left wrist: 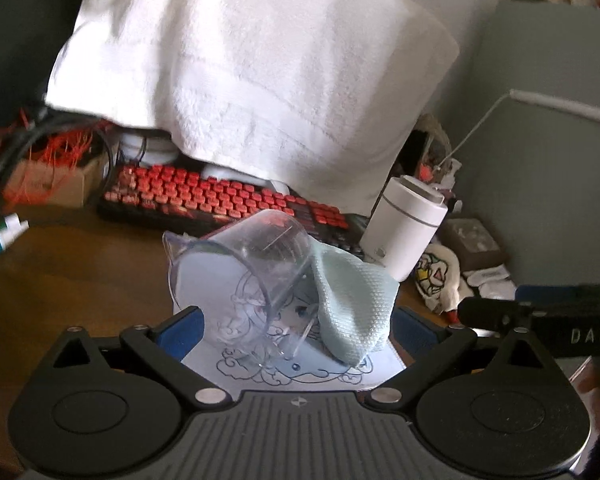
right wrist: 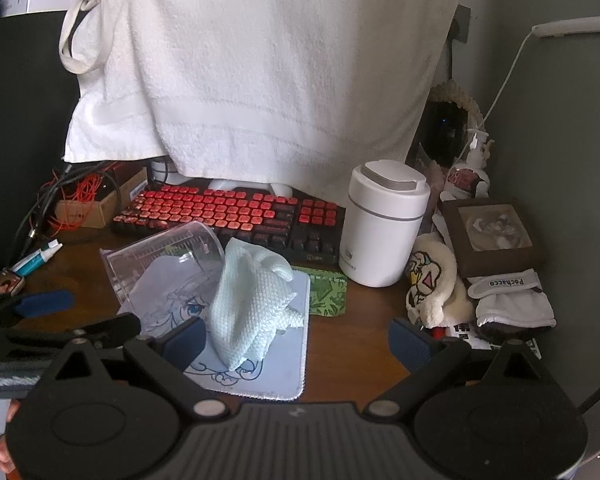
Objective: Clean container
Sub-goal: 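Move the left gripper onto the clear jug while the right approaches the cloth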
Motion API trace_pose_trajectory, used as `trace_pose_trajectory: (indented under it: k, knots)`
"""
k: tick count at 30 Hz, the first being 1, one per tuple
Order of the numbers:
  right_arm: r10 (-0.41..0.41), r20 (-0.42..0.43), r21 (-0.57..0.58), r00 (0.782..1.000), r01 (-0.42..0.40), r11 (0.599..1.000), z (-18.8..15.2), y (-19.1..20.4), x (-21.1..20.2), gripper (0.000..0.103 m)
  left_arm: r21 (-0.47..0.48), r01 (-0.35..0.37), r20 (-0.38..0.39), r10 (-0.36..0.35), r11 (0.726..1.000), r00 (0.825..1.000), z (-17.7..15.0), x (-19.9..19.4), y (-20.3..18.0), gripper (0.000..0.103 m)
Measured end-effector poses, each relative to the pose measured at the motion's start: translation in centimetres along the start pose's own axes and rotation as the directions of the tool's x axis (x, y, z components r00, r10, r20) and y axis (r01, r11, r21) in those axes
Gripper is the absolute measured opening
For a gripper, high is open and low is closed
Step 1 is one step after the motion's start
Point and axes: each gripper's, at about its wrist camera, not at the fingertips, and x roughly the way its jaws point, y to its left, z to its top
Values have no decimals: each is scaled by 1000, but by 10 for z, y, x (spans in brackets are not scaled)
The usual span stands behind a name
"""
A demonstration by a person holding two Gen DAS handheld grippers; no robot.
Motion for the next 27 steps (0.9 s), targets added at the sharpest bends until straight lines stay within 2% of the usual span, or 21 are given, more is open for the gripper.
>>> trace_pose_trajectory:
  k: [13,22,27]
  knots:
    - [55,36,17,998,-55,998,-8,-4,12,98,-18,-35,20,35,999,999,-9,12,10,101]
    - [50,39,0,998,-50,999,-15,-8,24,98,-43,-48,43,50,998,998,-13,20,20,101]
    - [138,78,24,987,-140,990,-20,-17,28,98,-38,-27,65,29,999,997,-10,23,23,101]
